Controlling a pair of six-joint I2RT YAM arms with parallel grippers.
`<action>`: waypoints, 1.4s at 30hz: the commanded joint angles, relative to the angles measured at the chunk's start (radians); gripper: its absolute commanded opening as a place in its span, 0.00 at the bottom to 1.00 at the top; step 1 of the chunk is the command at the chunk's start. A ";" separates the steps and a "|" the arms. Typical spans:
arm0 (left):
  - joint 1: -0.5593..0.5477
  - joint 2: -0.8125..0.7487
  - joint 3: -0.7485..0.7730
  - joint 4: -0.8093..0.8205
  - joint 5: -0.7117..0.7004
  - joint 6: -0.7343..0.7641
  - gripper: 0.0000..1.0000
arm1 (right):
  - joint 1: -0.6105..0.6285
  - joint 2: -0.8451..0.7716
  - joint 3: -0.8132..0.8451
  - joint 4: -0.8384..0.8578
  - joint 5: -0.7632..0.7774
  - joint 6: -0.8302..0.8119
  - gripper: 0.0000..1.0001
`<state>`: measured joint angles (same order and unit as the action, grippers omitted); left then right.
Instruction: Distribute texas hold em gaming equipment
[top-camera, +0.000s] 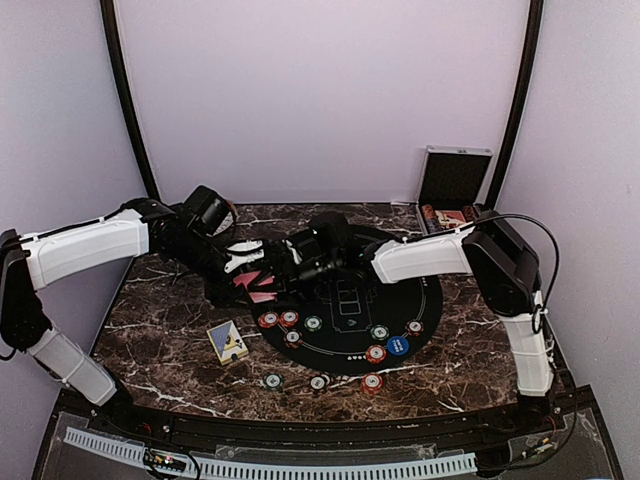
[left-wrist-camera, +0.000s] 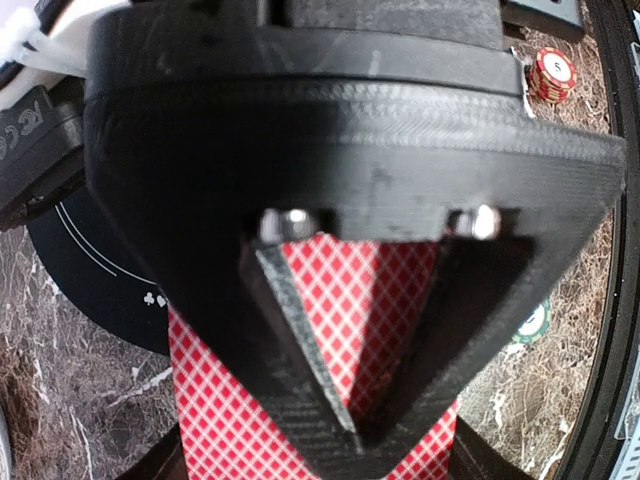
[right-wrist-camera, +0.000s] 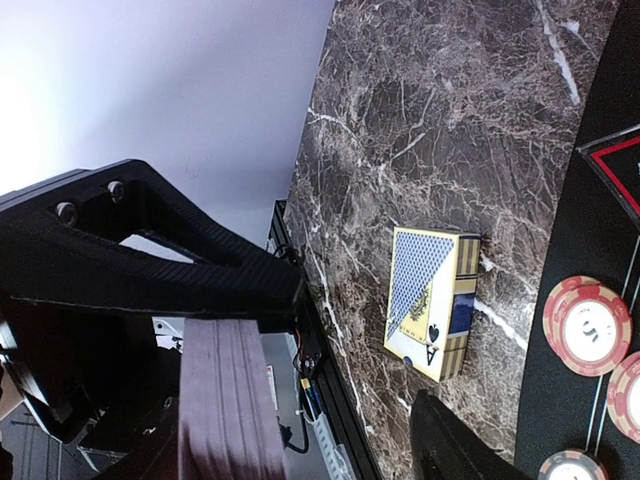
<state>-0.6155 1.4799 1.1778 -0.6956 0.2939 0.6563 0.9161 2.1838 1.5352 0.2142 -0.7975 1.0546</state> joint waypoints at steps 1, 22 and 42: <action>0.000 -0.004 0.028 0.012 0.004 -0.010 0.05 | -0.004 0.008 0.028 -0.065 0.005 -0.053 0.64; -0.001 -0.002 0.024 0.013 -0.006 -0.014 0.02 | -0.035 -0.113 -0.012 -0.089 0.010 -0.085 0.55; -0.001 -0.011 0.004 0.014 -0.012 -0.012 0.01 | -0.044 -0.155 -0.037 -0.171 0.030 -0.142 0.39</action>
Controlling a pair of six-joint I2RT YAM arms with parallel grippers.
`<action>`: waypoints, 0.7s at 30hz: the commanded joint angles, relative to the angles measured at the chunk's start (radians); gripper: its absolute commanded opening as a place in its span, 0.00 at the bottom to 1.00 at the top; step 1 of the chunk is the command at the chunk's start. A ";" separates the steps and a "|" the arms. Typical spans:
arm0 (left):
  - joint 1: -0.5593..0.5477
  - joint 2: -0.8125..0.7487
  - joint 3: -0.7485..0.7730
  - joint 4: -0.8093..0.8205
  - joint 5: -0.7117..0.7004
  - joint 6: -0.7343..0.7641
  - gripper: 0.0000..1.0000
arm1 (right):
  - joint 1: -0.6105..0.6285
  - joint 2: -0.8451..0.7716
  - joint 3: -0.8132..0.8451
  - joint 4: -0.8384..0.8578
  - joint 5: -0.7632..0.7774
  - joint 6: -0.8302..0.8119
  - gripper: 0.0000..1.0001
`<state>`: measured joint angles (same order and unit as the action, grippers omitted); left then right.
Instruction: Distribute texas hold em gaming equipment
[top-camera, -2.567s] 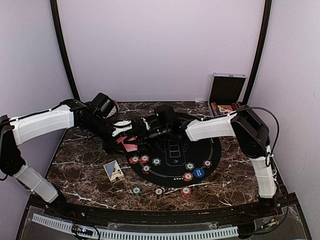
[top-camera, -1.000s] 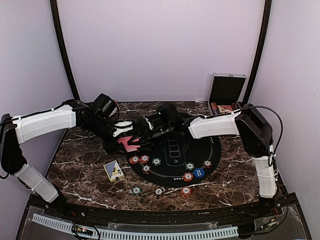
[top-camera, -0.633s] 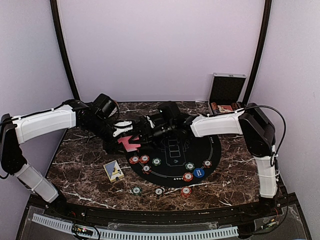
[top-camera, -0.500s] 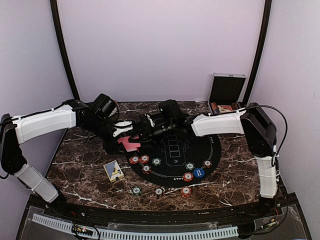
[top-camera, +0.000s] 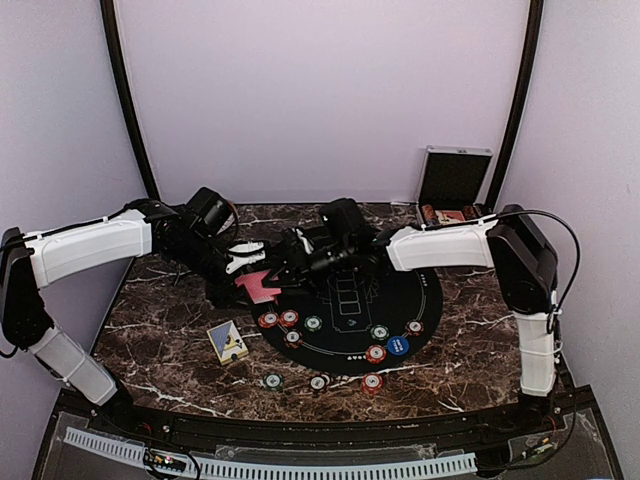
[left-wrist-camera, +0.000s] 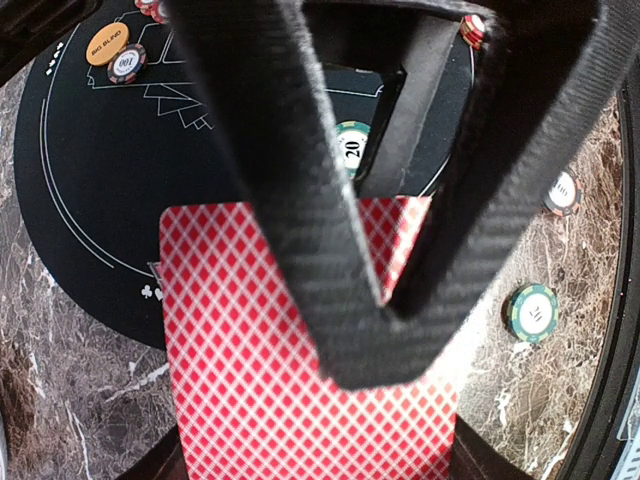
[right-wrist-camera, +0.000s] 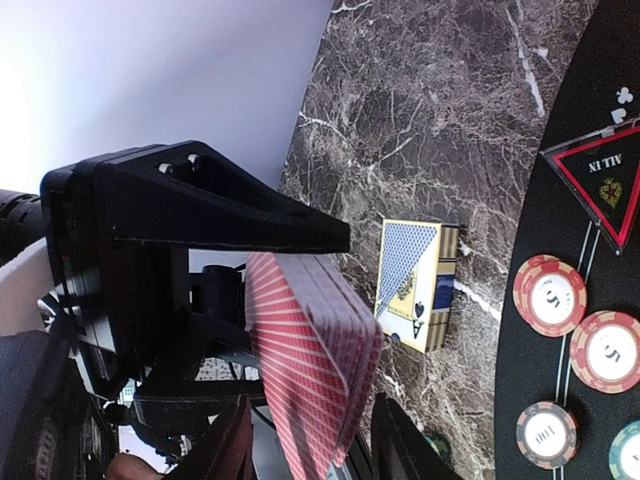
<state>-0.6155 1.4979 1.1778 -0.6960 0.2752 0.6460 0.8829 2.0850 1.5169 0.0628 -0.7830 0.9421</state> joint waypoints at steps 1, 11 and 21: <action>-0.001 -0.029 0.003 0.015 0.006 -0.002 0.01 | -0.012 -0.058 -0.023 -0.020 0.016 -0.029 0.37; -0.001 -0.030 0.002 0.014 0.001 -0.002 0.00 | -0.018 -0.077 -0.040 -0.009 0.016 -0.013 0.22; 0.000 -0.021 0.008 0.014 -0.004 0.000 0.00 | -0.022 -0.102 -0.073 0.031 0.005 0.018 0.18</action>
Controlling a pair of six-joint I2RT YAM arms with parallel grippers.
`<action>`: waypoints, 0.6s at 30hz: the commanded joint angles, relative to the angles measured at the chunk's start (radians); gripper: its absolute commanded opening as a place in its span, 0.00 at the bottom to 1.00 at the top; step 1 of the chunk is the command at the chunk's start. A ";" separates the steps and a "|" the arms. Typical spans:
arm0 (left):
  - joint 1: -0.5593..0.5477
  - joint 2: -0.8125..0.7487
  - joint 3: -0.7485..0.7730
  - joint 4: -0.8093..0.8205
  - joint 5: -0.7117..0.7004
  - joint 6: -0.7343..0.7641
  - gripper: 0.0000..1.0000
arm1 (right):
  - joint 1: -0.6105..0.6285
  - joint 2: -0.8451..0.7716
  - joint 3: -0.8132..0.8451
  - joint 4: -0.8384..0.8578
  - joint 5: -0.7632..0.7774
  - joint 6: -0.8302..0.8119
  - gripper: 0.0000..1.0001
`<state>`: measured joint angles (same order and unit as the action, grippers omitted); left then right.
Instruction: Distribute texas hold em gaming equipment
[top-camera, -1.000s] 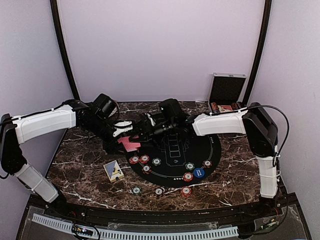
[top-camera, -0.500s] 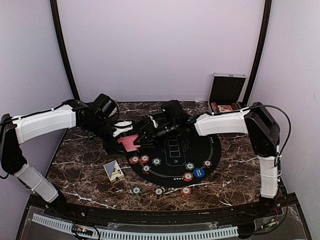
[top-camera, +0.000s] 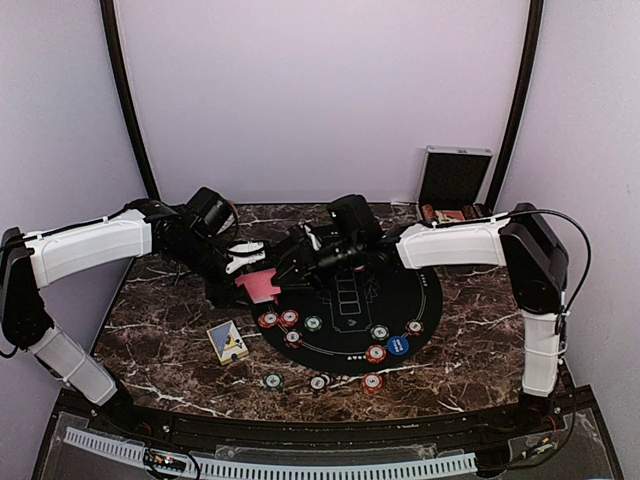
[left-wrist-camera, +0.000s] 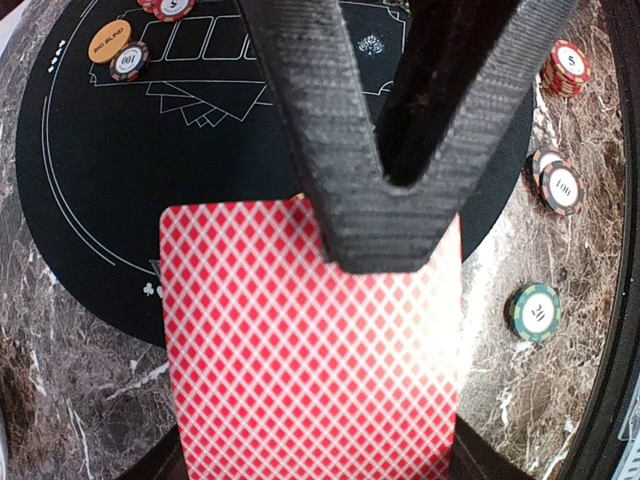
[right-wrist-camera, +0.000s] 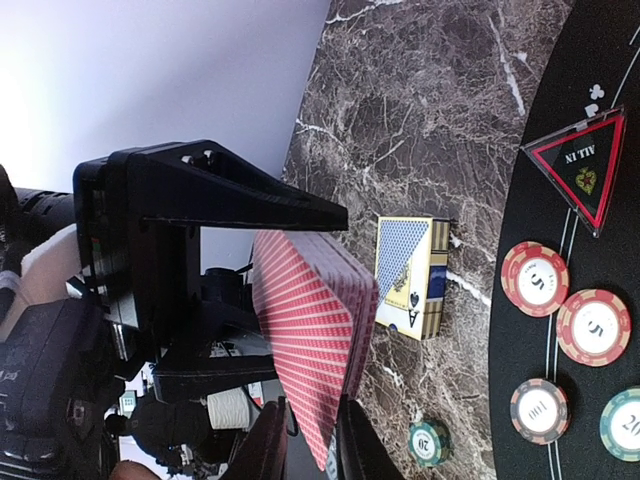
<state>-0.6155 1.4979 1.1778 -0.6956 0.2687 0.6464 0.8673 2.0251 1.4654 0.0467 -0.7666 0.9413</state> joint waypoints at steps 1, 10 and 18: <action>-0.001 -0.022 0.009 0.015 0.003 -0.001 0.00 | -0.007 -0.043 -0.026 0.058 -0.016 0.027 0.17; -0.001 -0.022 0.011 0.015 -0.001 0.003 0.00 | -0.007 -0.023 -0.040 0.137 -0.051 0.084 0.13; 0.000 -0.023 0.011 0.014 -0.004 0.007 0.00 | -0.004 -0.006 -0.054 0.197 -0.071 0.126 0.10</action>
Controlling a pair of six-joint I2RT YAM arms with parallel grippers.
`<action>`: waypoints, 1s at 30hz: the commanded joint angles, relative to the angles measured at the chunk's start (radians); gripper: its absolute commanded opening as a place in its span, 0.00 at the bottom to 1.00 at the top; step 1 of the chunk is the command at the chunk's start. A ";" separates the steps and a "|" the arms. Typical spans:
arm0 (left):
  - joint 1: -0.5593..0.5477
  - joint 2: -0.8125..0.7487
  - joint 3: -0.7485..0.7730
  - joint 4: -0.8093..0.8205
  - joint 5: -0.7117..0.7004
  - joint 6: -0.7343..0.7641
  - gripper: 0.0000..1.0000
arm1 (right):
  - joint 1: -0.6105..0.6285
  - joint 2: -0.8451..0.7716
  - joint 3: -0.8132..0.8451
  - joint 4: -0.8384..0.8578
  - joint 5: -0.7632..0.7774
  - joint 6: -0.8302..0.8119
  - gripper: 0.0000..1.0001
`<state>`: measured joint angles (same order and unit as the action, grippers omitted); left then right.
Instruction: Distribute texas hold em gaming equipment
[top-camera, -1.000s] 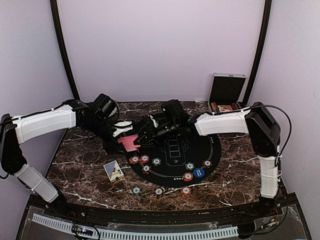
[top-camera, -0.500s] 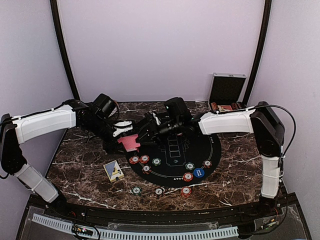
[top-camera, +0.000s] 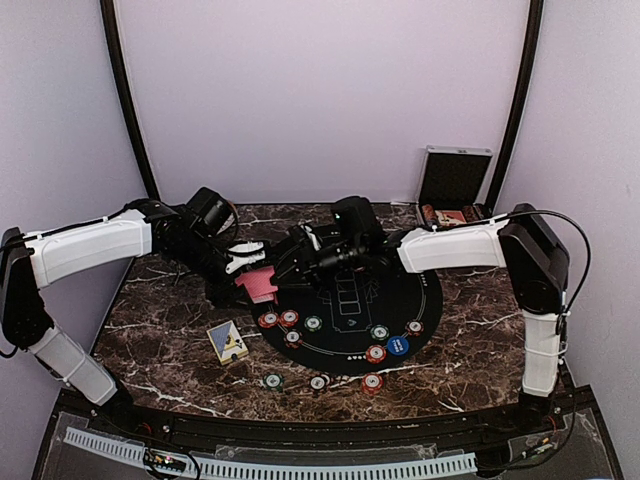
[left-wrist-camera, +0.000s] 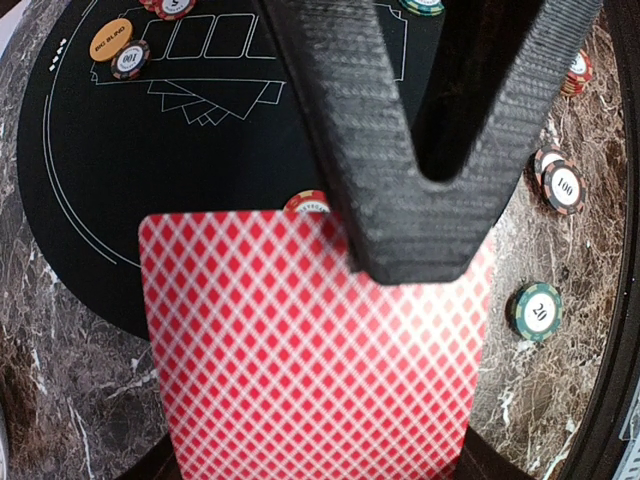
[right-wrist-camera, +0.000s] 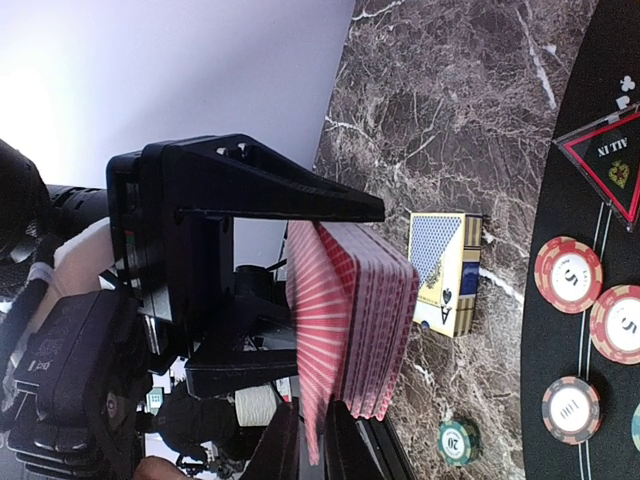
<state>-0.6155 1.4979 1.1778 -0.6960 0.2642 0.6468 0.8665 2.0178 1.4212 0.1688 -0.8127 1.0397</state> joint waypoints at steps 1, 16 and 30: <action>-0.001 -0.024 0.012 0.015 0.001 0.007 0.00 | -0.003 0.004 -0.011 0.076 -0.026 0.028 0.10; -0.001 -0.028 0.007 0.000 -0.015 0.007 0.00 | -0.028 -0.019 -0.038 0.079 -0.022 0.030 0.00; 0.056 -0.051 -0.025 -0.025 -0.031 0.002 0.00 | -0.160 -0.101 -0.100 -0.007 -0.039 -0.064 0.00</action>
<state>-0.5907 1.4971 1.1759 -0.7029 0.2272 0.6468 0.7582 1.9831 1.3304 0.1814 -0.8452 1.0309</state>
